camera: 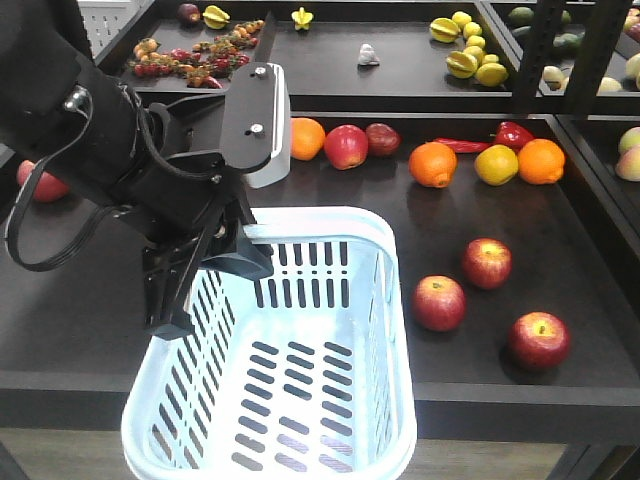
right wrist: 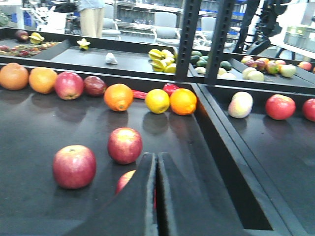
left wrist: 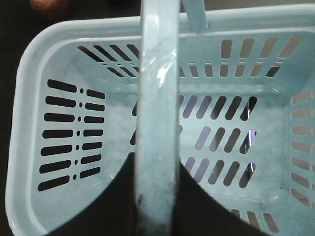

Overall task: Pick three apples into basket with both arms
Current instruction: 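Turn the base toward the table with red apples, basket held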

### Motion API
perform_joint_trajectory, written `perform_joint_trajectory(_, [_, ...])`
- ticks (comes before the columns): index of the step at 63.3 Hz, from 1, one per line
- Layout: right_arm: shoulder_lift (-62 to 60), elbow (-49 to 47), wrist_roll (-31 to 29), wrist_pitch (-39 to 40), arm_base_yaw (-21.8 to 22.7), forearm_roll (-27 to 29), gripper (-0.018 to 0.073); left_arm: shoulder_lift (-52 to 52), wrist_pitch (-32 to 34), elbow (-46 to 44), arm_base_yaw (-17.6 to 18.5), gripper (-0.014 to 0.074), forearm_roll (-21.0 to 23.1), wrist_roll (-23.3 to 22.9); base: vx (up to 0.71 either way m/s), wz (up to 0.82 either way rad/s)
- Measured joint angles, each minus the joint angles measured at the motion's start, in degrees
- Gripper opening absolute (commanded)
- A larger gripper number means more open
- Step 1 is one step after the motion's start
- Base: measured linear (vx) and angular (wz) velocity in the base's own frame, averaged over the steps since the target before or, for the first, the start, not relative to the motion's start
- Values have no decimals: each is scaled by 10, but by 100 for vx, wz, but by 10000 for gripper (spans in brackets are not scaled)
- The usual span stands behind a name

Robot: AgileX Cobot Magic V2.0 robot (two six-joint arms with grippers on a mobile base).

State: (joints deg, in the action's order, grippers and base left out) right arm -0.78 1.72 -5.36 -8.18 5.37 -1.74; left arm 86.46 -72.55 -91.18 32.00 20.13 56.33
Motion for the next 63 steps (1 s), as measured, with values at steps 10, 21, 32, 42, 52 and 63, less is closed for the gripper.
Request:
perform_joint_trajectory(10, [0, 0, 0, 0, 0, 0, -9, 0, 0, 0, 0, -6, 0, 0, 4, -11])
perform_joint_trajectory(21, [0, 0, 0, 0, 0, 0, -9, 0, 0, 0, 0, -6, 0, 0, 3, -9])
perform_joint_trajectory(32, [0, 0, 0, 0, 0, 0, -9, 0, 0, 0, 0, -6, 0, 0, 5, -9])
perform_joint_trajectory(42, [0, 0, 0, 0, 0, 0, -9, 0, 0, 0, 0, -6, 0, 0, 6, -11])
perform_joint_trajectory(52, [0, 0, 0, 0, 0, 0, -9, 0, 0, 0, 0, -6, 0, 0, 8, -12])
perform_joint_trajectory(63, [0, 0, 0, 0, 0, 0, -9, 0, 0, 0, 0, -6, 0, 0, 8, -8])
